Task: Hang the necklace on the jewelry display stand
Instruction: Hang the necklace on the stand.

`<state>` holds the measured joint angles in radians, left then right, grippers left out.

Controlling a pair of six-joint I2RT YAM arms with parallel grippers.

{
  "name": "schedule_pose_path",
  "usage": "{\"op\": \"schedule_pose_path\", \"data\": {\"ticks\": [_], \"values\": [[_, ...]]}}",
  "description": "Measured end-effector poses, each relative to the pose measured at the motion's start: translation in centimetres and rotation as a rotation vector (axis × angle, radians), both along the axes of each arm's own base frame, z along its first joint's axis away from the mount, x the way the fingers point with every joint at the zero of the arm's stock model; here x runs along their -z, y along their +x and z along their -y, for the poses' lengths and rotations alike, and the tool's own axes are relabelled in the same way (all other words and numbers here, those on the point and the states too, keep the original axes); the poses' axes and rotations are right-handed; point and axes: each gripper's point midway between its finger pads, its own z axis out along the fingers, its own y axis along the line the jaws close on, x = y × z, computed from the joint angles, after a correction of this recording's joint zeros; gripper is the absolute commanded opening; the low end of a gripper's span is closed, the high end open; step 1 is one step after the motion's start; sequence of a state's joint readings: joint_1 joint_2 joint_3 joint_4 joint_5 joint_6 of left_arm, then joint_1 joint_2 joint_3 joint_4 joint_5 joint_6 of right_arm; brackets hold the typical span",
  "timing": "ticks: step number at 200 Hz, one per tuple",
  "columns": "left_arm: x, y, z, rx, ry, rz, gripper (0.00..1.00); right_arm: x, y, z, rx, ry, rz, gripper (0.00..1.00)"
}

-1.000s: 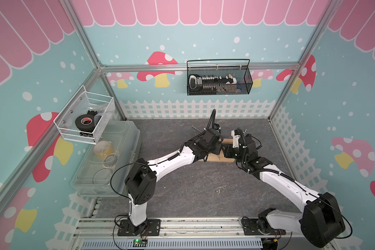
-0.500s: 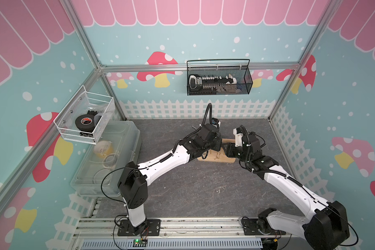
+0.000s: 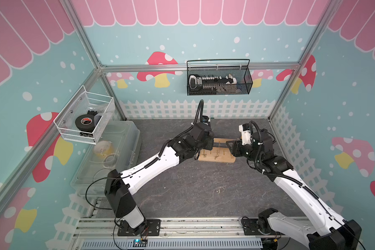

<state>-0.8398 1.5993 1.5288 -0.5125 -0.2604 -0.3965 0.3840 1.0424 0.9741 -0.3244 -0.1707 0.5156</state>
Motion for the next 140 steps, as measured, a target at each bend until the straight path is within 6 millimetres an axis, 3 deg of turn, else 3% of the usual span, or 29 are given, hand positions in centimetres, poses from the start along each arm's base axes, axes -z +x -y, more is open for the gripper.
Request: {"op": "schedule_pose_path", "data": {"ticks": [19,35,48,71,95,111,140], "values": [[0.0,-1.7,-1.9,-0.011,-0.013,-0.009,0.29,1.5,-1.1,0.3,-0.022,0.003,-0.019,0.39],[1.5,-2.8,-3.1,-0.018,-0.012,-0.035,0.3,3.9,-2.2,0.2,-0.045,0.003,-0.044,0.39],[3.8,-3.6,-4.0,-0.029,-0.001,-0.07,0.3,6.4,-3.0,0.4,-0.053,-0.004,-0.065,0.39],[9.7,-4.6,-5.8,-0.061,0.045,-0.157,0.3,10.9,-4.2,1.2,-0.042,-0.04,-0.117,0.39],[14.1,-5.0,-7.8,-0.106,0.062,-0.221,0.3,13.1,-4.1,1.4,-0.032,-0.043,-0.096,0.38],[15.3,-4.7,-8.4,-0.132,0.04,-0.226,0.3,13.9,-3.5,1.5,-0.014,-0.035,-0.047,0.37],[15.7,-3.9,-8.0,-0.147,-0.026,-0.194,0.3,15.7,-2.3,2.0,0.028,-0.033,0.043,0.36]]}}
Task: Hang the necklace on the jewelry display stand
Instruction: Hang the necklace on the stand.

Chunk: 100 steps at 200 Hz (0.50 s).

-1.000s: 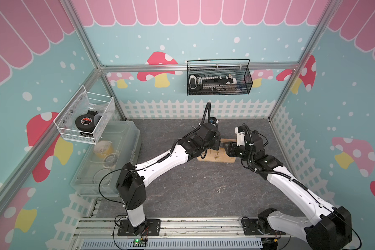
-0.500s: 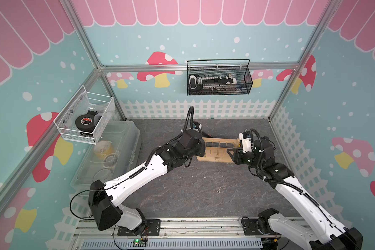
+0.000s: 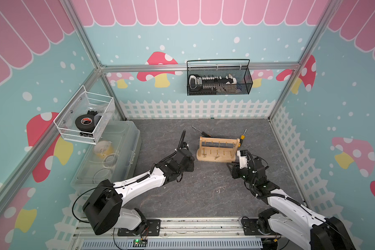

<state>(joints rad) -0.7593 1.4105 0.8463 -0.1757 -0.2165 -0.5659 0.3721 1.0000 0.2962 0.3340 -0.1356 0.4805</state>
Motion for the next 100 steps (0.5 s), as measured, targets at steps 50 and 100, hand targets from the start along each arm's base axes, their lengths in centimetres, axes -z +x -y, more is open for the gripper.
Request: {"op": "schedule_pose_path", "data": {"ticks": [50,100], "values": [[1.0,1.5,1.8,0.011,-0.047,0.027,0.29,0.1,3.2,-1.7,-0.005,-0.036,0.117,0.34],[1.1,2.6,0.9,-0.019,-0.054,0.03,0.29,-2.2,6.2,-4.3,-0.026,-0.058,0.23,0.35]]}}
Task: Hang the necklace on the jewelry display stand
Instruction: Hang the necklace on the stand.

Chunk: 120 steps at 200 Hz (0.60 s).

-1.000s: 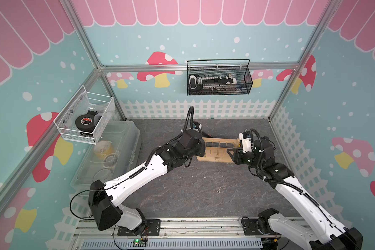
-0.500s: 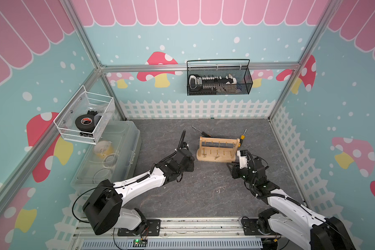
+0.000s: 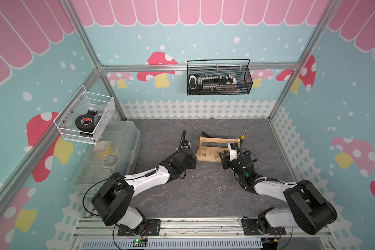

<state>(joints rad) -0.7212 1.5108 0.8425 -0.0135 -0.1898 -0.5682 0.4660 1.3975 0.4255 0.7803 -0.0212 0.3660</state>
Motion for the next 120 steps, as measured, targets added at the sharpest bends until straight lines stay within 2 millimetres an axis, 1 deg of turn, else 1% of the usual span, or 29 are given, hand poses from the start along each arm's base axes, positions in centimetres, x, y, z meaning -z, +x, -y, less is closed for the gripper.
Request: {"op": "schedule_pose_path", "data": {"ticks": [24,37,79,96,120], "values": [[-0.2,0.4,-0.5,-0.014,-0.007,0.005,0.3,0.2,1.0,-0.3,0.014,-0.008,0.013,0.31],[-0.6,0.6,-0.6,-0.017,-0.014,0.011,0.3,0.5,1.4,-0.3,0.024,-0.014,0.01,0.27],[-1.4,0.6,-0.7,-0.013,-0.029,0.028,0.29,0.4,1.9,-0.2,0.043,-0.025,0.02,0.2],[-1.2,0.5,-1.0,-0.015,-0.028,0.025,0.29,0.4,1.9,-0.2,0.044,-0.026,0.022,0.17],[-0.8,0.4,-1.2,-0.017,-0.023,0.017,0.3,0.2,2.1,-0.2,0.045,-0.026,0.029,0.08]]}}
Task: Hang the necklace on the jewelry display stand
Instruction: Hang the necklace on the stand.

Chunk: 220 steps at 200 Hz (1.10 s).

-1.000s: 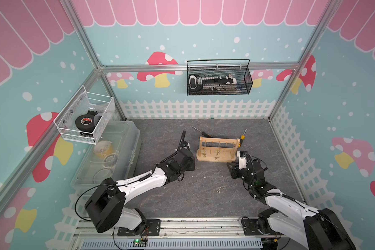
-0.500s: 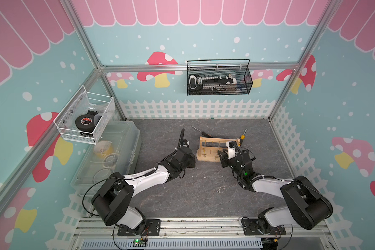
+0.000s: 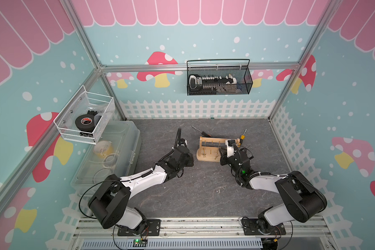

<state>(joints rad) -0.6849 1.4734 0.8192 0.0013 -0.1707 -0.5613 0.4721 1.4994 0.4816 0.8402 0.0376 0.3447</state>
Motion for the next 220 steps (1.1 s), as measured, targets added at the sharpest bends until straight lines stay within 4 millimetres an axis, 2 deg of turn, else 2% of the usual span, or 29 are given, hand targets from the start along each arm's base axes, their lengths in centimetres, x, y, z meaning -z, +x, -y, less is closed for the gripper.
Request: {"op": "schedule_pose_path", "data": {"ticks": [17,95,111,131,179,220], "values": [[0.1,0.0,0.0,0.001,0.0,-0.003,0.3,-0.2,0.2,-0.1,0.002,0.007,0.004,0.04],[0.2,-0.1,0.0,0.001,0.0,-0.004,0.29,-1.3,0.5,-0.3,0.0,0.029,0.031,0.02],[0.2,-0.1,-0.1,0.001,0.0,-0.004,0.29,-1.4,0.5,-0.3,-0.001,0.031,0.034,0.05],[0.1,-0.1,-0.1,0.001,0.0,-0.004,0.29,-1.4,0.5,-0.3,-0.001,0.034,0.029,0.15],[-0.4,-0.1,-0.1,0.0,-0.007,0.005,0.29,-1.4,0.2,-0.3,-0.004,0.04,0.013,0.18],[-0.6,-0.4,0.0,0.014,-0.014,-0.002,0.29,-3.1,-0.7,0.2,-0.005,0.038,0.014,0.26]]}}
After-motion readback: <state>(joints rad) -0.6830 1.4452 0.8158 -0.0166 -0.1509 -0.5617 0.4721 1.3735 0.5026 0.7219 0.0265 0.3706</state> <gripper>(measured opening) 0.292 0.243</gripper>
